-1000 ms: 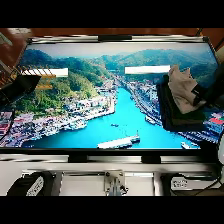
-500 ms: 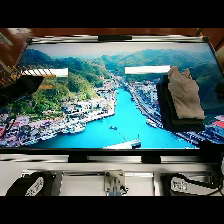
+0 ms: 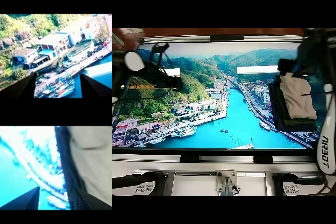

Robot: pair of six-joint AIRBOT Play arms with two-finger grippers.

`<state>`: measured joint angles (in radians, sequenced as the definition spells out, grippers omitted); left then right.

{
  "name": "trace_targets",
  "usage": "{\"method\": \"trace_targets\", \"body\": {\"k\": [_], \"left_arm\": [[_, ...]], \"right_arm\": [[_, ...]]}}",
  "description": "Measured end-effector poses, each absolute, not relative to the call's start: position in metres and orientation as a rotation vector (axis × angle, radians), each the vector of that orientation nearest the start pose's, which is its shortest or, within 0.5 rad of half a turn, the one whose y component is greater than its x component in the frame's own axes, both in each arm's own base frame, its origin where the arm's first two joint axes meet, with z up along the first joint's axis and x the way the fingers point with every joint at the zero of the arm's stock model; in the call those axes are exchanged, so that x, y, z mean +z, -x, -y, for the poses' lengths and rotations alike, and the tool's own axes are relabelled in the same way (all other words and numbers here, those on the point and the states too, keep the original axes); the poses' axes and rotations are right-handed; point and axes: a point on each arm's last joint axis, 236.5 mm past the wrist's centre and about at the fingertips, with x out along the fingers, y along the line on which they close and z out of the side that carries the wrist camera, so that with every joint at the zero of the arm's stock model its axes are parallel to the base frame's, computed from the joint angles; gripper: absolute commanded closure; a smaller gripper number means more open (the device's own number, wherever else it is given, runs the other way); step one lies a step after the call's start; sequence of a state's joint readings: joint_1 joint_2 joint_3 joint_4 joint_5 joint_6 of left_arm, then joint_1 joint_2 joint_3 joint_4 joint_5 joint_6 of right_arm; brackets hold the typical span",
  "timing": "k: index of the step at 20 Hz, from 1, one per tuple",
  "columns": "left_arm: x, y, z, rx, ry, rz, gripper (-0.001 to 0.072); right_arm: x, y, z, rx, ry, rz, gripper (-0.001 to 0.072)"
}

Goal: Fold the shirts.

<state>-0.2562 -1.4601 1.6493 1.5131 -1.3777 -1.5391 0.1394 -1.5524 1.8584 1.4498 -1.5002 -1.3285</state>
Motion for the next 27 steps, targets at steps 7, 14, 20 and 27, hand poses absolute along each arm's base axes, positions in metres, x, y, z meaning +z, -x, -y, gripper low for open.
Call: {"method": "trace_targets", "body": {"k": [7,14,20,27], "left_arm": [[0.071,-0.424,0.123,-0.217,-0.226,-1.322,0.0092],[0.068,-0.422,0.121,-0.203,-0.238,-1.344,0.0092],[0.068,-0.421,0.12,-0.201,-0.24,-1.345,0.0092],[0.068,-0.421,0.12,-0.201,-0.24,-1.346,0.0092]], "right_arm": [[0.082,-0.437,-0.084,0.003,0.024,-1.358,0.0166],[0.079,-0.434,-0.09,0.021,0.033,-1.378,0.0165],[0.078,-0.433,-0.09,0.021,0.034,-1.384,0.0166],[0.078,-0.433,-0.09,0.022,0.034,-1.383,0.0166]]}}
